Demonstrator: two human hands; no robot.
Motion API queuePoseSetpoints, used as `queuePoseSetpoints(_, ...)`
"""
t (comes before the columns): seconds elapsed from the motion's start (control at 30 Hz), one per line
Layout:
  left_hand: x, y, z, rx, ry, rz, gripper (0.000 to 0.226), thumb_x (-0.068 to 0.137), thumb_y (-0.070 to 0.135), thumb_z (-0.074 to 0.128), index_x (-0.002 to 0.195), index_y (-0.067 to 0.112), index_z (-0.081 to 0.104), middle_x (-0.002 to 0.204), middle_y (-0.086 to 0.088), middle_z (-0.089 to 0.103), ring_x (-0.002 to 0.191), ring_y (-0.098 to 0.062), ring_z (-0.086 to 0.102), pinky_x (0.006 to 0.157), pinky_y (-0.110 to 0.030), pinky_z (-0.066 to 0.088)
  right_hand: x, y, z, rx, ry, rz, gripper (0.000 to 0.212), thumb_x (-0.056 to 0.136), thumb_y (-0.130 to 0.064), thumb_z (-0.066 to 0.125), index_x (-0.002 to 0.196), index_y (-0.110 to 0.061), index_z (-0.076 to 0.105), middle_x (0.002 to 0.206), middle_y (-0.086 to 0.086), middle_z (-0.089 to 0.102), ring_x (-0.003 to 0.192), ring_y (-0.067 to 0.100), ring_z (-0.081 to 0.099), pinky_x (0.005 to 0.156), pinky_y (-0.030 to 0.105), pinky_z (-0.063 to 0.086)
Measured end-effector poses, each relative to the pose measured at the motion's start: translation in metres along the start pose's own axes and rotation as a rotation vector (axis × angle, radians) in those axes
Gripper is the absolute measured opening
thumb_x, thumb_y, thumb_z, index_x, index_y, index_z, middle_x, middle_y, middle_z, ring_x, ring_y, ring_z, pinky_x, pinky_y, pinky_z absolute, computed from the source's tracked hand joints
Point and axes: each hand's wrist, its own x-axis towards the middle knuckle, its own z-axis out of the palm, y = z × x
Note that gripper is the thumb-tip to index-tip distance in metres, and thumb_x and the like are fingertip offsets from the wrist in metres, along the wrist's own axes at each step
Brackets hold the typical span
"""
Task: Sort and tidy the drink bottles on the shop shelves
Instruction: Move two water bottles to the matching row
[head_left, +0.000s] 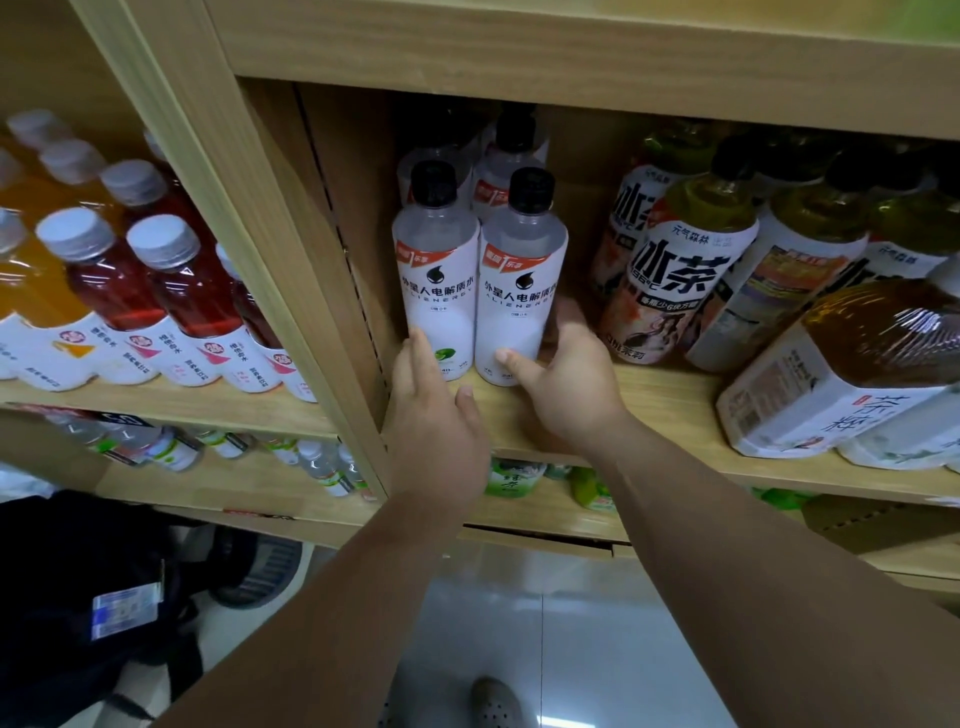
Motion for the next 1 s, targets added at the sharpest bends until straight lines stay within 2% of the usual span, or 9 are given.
queuePoseSetpoints(0.1, -0.004, -0.006, -0.001, 0.063, -0.048, 0.088, 0.069, 0.102, 0.023, 0.042, 0.162, 0.013, 0.01, 0.17, -0.008, 0.006, 0.152, -0.026, 0.026, 0.114, -0.038, 0.035, 0.005, -0.007, 0.002, -0.029, 0.007, -0.014, 0.054, 0.086, -0.039, 0.079, 0.121, -0.008, 0.052, 0.106, 0.01, 0.067, 0.097, 0.03, 0.064, 0.086, 0.045, 0.054)
queuePoseSetpoints(0.23, 0.001, -0.009, -0.003, 0.059, -0.131, 0.102, 0.073, 0.096, 0.035, 0.034, 0.162, 0.014, 0.013, 0.17, -0.011, -0.005, 0.154, -0.026, 0.02, 0.114, -0.036, 0.034, 0.008, -0.012, 0.007, 0.028, 0.048, -0.043, 0.061, 0.084, -0.032, 0.083, 0.128, -0.009, 0.047, 0.117, 0.008, 0.068, 0.103, 0.028, 0.065, 0.085, 0.039, 0.055)
queuePoseSetpoints(0.4, 0.011, -0.011, 0.0, 0.075, -0.154, 0.087, 0.065, 0.101, 0.027, 0.042, 0.16, 0.009, 0.021, 0.169, -0.017, -0.006, 0.156, -0.028, 0.013, 0.122, -0.041, 0.027, 0.009, -0.011, 0.01, 0.039, 0.052, -0.047, 0.058, 0.085, -0.031, 0.082, 0.126, -0.009, 0.047, 0.116, 0.01, 0.067, 0.102, 0.029, 0.064, 0.077, 0.031, 0.048)
queuePoseSetpoints(0.5, 0.01, -0.012, 0.001, 0.066, -0.149, 0.086, 0.065, 0.104, 0.023, 0.044, 0.162, 0.012, 0.017, 0.17, -0.013, -0.009, 0.157, -0.027, 0.01, 0.122, -0.043, 0.027, 0.009, -0.013, 0.012, 0.041, 0.057, -0.037, 0.059, 0.085, -0.032, 0.082, 0.126, -0.009, 0.046, 0.114, 0.01, 0.067, 0.101, 0.031, 0.065, 0.081, 0.037, 0.054)
queuePoseSetpoints(0.67, 0.009, -0.012, -0.003, 0.081, -0.148, 0.1, 0.066, 0.105, 0.02, 0.048, 0.162, 0.017, 0.016, 0.17, -0.007, -0.01, 0.156, -0.023, 0.011, 0.114, -0.024, 0.021, 0.01, -0.014, 0.014, 0.047, 0.046, -0.021, 0.062, 0.085, -0.033, 0.082, 0.128, -0.01, 0.044, 0.114, 0.012, 0.066, 0.101, 0.032, 0.065, 0.083, 0.043, 0.056)
queuePoseSetpoints(0.77, 0.008, -0.01, -0.01, 0.054, -0.191, 0.082, 0.068, 0.105, 0.021, 0.05, 0.162, 0.018, 0.014, 0.17, -0.002, -0.012, 0.154, -0.011, 0.008, 0.108, -0.019, 0.017, 0.008, -0.012, 0.01, 0.06, 0.017, -0.003, 0.06, 0.087, -0.032, 0.08, 0.131, -0.01, 0.046, 0.12, 0.011, 0.066, 0.109, 0.031, 0.063, 0.09, 0.04, 0.053)
queuePoseSetpoints(0.83, 0.007, -0.007, -0.016, 0.036, -0.197, 0.055, 0.068, 0.105, 0.021, 0.051, 0.162, 0.019, 0.014, 0.171, -0.001, -0.008, 0.153, -0.009, 0.007, 0.107, -0.015, 0.011, 0.002, -0.009, 0.006, 0.067, -0.009, 0.018, 0.059, 0.089, -0.031, 0.078, 0.136, -0.011, 0.048, 0.124, 0.01, 0.065, 0.114, 0.029, 0.061, 0.093, 0.037, 0.051)
queuePoseSetpoints(0.9, 0.004, -0.006, -0.021, 0.015, -0.146, 0.054, 0.064, 0.103, 0.021, 0.052, 0.16, 0.016, 0.024, 0.17, -0.007, 0.006, 0.154, -0.018, 0.014, 0.112, -0.017, 0.012, -0.005, -0.004, 0.0, 0.068, -0.007, 0.032, 0.062, 0.089, -0.033, 0.077, 0.14, -0.014, 0.047, 0.126, 0.01, 0.064, 0.116, 0.027, 0.06, 0.097, 0.039, 0.051)
queuePoseSetpoints(1.0, -0.005, -0.001, -0.027, -0.076, -0.116, 0.031, 0.059, 0.095, 0.032, 0.05, 0.15, 0.014, 0.044, 0.154, -0.009, 0.037, 0.138, -0.025, 0.043, 0.115, -0.037, 0.035, -0.019, 0.001, -0.02, 0.097, 0.034, 0.05, 0.059, 0.09, -0.036, 0.076, 0.14, -0.02, 0.048, 0.128, 0.008, 0.062, 0.116, 0.024, 0.062, 0.099, 0.046, 0.052)
